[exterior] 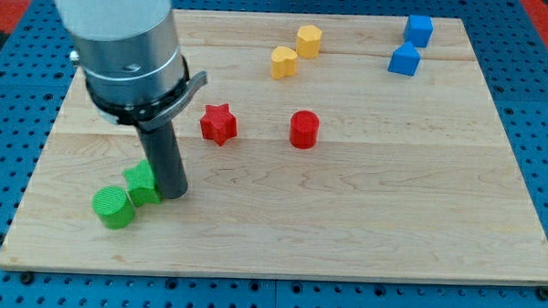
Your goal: Push the blue triangle up a bit
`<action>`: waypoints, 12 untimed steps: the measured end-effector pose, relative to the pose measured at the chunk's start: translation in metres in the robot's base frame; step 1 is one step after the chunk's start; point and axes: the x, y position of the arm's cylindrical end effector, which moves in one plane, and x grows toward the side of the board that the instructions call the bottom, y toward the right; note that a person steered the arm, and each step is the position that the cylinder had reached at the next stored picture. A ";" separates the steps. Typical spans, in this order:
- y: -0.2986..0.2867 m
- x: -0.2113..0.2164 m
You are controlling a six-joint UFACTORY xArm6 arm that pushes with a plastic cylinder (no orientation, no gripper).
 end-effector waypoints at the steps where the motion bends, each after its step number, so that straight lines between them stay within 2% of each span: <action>1: 0.119 -0.004; 2: 0.244 -0.023; 3: 0.170 -0.078; 4: 0.099 -0.083; 5: 0.131 -0.081; 6: 0.180 -0.120; 7: 0.140 -0.152; 8: 0.127 -0.128; 10: 0.121 -0.125; 11: 0.220 -0.174; 12: 0.263 -0.181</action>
